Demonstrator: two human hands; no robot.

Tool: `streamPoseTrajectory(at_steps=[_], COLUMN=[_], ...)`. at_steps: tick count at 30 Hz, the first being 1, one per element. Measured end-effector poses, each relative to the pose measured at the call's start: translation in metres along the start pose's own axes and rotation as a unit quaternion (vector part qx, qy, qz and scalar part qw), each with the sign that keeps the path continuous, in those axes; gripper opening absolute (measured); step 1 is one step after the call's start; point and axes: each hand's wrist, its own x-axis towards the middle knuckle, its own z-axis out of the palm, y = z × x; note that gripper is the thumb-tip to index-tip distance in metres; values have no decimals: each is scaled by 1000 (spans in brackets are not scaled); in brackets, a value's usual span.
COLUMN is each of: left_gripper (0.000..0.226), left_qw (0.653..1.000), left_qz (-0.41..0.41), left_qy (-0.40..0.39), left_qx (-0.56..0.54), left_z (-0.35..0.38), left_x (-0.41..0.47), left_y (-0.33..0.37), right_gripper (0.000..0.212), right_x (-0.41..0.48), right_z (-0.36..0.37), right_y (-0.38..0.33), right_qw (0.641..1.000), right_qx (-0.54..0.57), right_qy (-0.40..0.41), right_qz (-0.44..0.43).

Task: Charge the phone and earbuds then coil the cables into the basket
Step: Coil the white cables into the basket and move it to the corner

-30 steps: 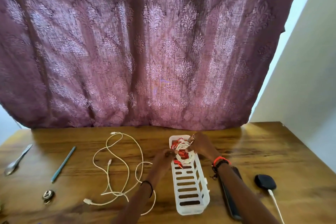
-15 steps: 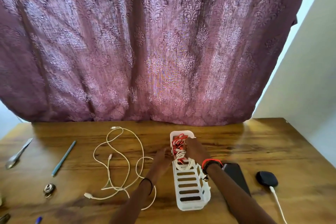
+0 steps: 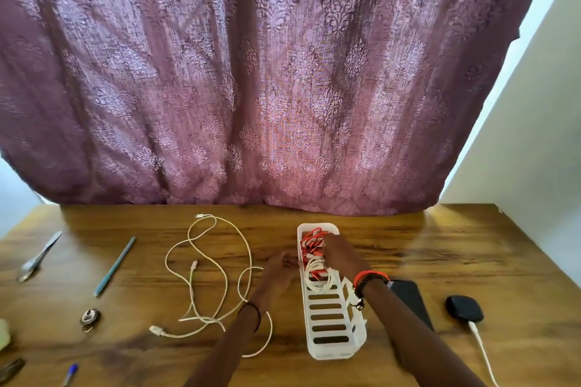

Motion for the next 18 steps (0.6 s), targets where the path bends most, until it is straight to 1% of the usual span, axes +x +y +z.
streamPoseTrajectory(at_steps=[3, 6, 8, 10, 11, 12, 13, 15, 16, 17, 18], left_gripper=[23, 31, 36, 32, 27, 23, 21, 18, 16, 19, 27], left_qw=[999, 992, 985, 976, 972, 969, 968, 966, 967, 967, 968], left_qz=[26, 70, 77, 76, 70, 57, 40, 17, 20, 24, 33], left_qy=[19, 61, 93, 121, 125, 121, 112, 88, 85, 89, 94], left_qx=[24, 82, 126, 165, 187, 207, 222, 240, 238, 239, 229], left_z=[-16, -39, -56, -73, -81, -87, -93, -99, -101, -101, -101], left_x=[1, 9, 10, 12, 13, 15, 17, 22, 26, 21, 14], left_y=[3, -2, -4, -11, -15, -22, -28, -42, -50, -49, -42], right_gripper=[31, 28, 22, 17, 19, 25, 30, 29, 29, 32, 35], right_x=[1, 3, 5, 6, 7, 5, 4, -3, -8, -12, -17], right_z=[-7, -12, -15, -13, -9, -6, -3, 8, 17, 23, 29], right_y=[-9, -19, -27, -34, -40, -46, -53, -64, -68, -71, -73], right_qw=[999, 996, 993, 990, 989, 990, 992, 986, 980, 973, 969], right_qx=[-9, -13, -11, 24, 40, 58, 74, 73, 46, 7, -35], right_qy=[36, 87, 116, 136, 130, 108, 64, -41, -82, -99, -99], right_qz=[-5, -9, -16, -41, -52, -65, -84, -142, -177, -207, -225])
